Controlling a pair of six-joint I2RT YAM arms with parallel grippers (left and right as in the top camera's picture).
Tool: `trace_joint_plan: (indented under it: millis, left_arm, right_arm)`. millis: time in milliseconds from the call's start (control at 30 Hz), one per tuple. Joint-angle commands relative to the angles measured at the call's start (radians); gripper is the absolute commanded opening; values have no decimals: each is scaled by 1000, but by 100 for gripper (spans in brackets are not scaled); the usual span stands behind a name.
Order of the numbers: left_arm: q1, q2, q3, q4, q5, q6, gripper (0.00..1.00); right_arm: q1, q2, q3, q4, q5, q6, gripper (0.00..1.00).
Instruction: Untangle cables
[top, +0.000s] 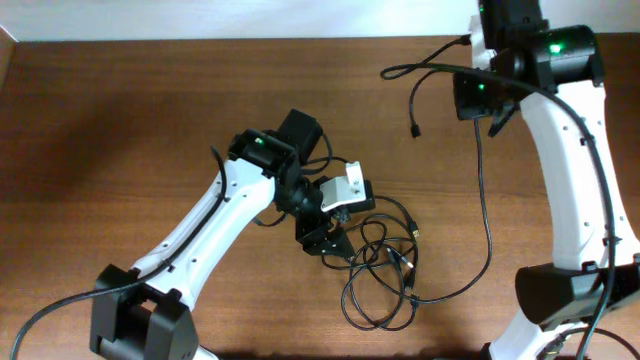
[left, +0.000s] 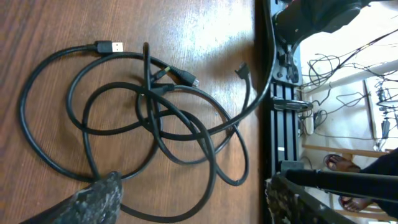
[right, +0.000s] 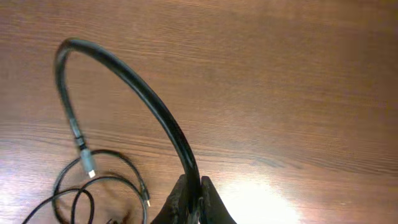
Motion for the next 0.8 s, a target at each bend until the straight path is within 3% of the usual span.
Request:
trace_joint_plan:
  millis: [0,33,67,133,167,233,267,333,400,500,567,633,700,767]
  left_arm:
    - [3,0,-1,10,-8,5,66]
    - [3,0,-1,11,-8,5,67]
    - [3,0,-1,9,-8,5,74]
    - [3,0,-1,-2,-8,5,81]
    - [3,0,-1,-2,-8,5,82]
    - [3,0,-1,0,-13,5,87]
    - [3,0,-1,14,-100,-38,88]
    - [5,0,-1,113,-344,-249,88]
    - [22,-1,0,206,-447,-350,91]
    - [97,-61,7,320,-450,-440,92]
    - [175,-190,35,401,-446,-526,94]
    - [243,-331,55,428,-490,-549,99]
    - [341,-525,55,391,-591,-549,99]
    - [362,-595,55,354,-589,-549,99]
  right_arm:
    - [-68,86,4,-11,-158,-13,4]
    - [-85,129,4,-29,-212,-13,4]
    - [-96,182,4,-60,-239,-13,38]
    - [-87,239,4,-112,-240,-21,70]
    - [-77,245,4,-121,-238,-20,74]
    - [-74,237,4,-117,-227,15,75]
    - [-74,226,4,-121,-206,71,72]
    - [-59,174,4,-130,-206,138,64]
    - [-5,74,4,-137,-146,218,62]
    - [130,-115,3,-230,127,264,67]
    - [215,-207,-70,-241,127,256,68]
    - [293,-296,-220,-231,162,320,65]
    - [498,-509,-625,-53,217,395,68]
    - [625,-629,-886,133,178,395,73]
